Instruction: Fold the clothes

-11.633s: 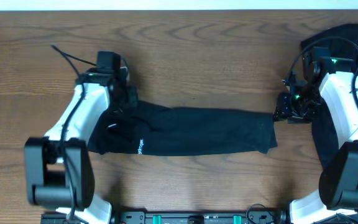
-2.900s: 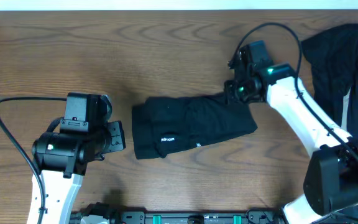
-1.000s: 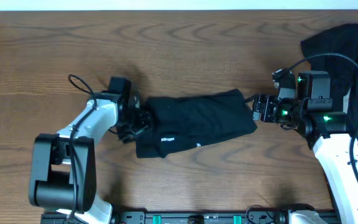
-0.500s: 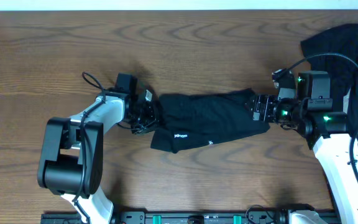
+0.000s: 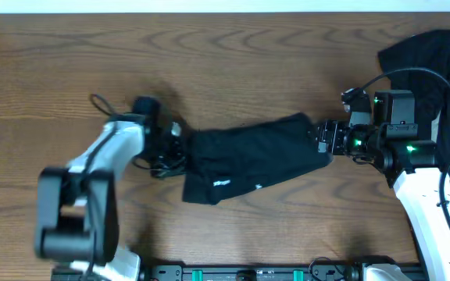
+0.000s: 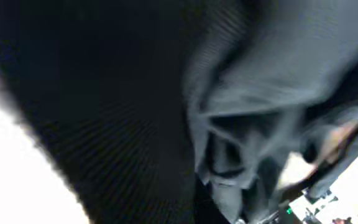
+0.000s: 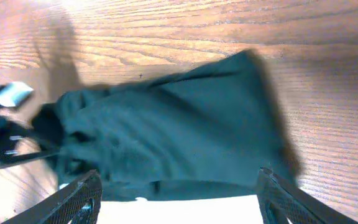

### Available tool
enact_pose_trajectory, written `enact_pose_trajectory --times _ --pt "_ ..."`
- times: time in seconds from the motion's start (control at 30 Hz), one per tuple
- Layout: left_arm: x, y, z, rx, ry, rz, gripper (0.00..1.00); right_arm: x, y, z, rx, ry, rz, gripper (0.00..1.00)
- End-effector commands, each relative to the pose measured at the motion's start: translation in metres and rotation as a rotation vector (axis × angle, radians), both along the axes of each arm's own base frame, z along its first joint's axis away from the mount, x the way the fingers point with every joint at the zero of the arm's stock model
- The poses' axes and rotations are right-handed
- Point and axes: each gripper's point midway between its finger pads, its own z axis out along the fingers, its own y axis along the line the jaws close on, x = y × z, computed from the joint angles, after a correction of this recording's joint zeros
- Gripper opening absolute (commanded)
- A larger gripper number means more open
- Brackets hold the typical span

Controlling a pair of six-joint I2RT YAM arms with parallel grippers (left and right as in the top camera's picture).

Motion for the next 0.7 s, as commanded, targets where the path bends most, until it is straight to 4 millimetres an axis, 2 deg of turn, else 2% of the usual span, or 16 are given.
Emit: enact_pose_trajectory --times 0.0,0.13,0.2,0.3,0.47,0.67 --pt "0.028 0.025 0.054 0.062 -0.212 -0.04 0.06 0.002 -0.002 0.005 -0.003 -0.019 0.006 0.77" --pt "0.031 0.046 0.099 0.171 -0.285 -0.074 0.06 0.002 -0.002 0.005 -0.003 -0.019 0.006 0.77" --pt "0.031 0.045 0.121 0.192 -0.305 -0.104 0.06 0.002 -0.002 0.005 -0.003 -0.02 0.006 0.77" --pt "0.034 0.035 0.137 0.188 -0.337 -0.137 0.06 0.002 -0.002 0.005 -0.003 -0.019 0.006 0.77" --pt "0.027 -0.002 0.138 0.173 -0.352 -0.244 0.06 0.002 -0.002 0.005 -0.003 -0.019 0.006 0.77" --pt "0.023 -0.055 0.117 0.241 -0.364 -0.362 0.06 0.002 -0.002 0.005 -0.003 -0.019 0.006 0.76"
